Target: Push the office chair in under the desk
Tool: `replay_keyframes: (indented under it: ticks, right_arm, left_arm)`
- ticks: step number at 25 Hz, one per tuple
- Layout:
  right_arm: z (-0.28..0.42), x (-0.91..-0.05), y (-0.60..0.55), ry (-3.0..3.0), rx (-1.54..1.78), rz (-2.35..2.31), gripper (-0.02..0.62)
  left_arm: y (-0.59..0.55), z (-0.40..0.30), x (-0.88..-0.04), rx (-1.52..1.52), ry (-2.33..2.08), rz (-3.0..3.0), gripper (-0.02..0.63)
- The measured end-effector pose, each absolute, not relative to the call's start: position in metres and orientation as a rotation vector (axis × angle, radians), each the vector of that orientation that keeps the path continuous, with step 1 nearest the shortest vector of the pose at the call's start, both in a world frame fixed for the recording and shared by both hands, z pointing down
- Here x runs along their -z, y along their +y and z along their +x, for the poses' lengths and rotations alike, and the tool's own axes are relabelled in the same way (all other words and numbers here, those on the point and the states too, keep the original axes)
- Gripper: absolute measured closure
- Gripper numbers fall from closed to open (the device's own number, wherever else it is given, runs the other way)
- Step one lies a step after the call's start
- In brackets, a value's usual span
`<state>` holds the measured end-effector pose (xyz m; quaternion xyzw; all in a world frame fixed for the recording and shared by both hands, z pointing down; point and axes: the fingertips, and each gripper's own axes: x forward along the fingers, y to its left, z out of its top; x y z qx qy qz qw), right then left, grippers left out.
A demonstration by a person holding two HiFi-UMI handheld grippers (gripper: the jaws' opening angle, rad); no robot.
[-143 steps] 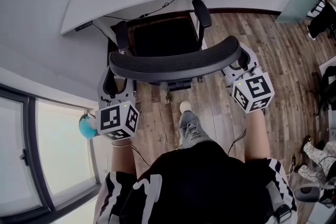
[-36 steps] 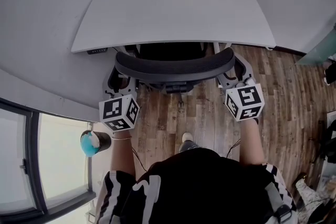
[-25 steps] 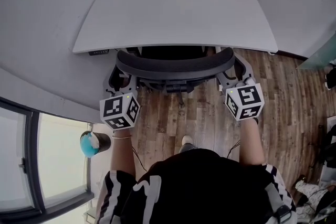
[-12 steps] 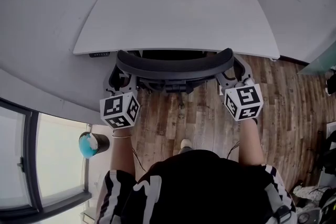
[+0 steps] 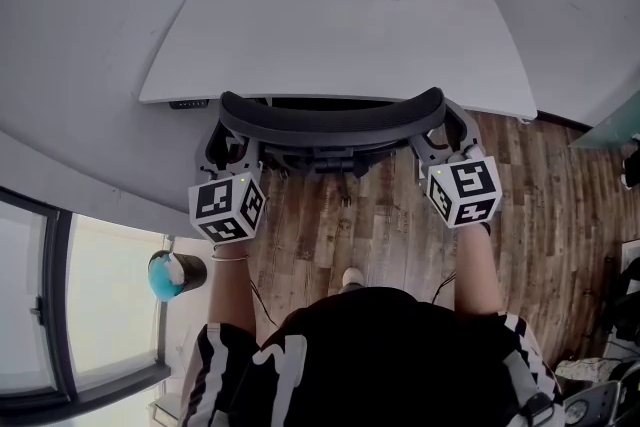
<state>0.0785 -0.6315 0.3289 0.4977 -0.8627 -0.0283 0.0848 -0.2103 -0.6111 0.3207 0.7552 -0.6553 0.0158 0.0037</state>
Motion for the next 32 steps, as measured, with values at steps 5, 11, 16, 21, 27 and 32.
replay_keyframes:
  ticks: [5, 11, 16, 21, 27, 32]
  right_arm:
    - [0.076, -0.327, -0.640, -2.579, 0.089, 1.471, 0.340]
    - [0.076, -0.326, -0.648, -2.590, 0.094, 1.464, 0.341]
    - [0.075, -0.327, -0.653, -2.592, 0.099, 1.458, 0.341]
    - [0.075, -0.327, -0.655, -2.589, 0.094, 1.453, 0.341]
    - [0.074, -0.327, -0.657, -2.581, 0.091, 1.456, 0.339]
    - [0.071, -0.326, -0.660, -2.573, 0.091, 1.470, 0.339]
  left_arm:
    - [-0.617, -0.213, -0.320, -0.043, -2.064, 2.352, 0.360]
    - [-0.624, -0.212, -0.319, -0.041, -2.075, 2.342, 0.360]
    - [-0.627, -0.213, -0.319, -0.043, -2.082, 2.334, 0.360]
    - [-0.629, -0.213, -0.320, -0.049, -2.078, 2.334, 0.360]
    - [-0.631, -0.214, -0.320, -0.048, -2.067, 2.342, 0.360]
    - [-0.635, -0.217, -0.319, -0.039, -2.061, 2.351, 0.360]
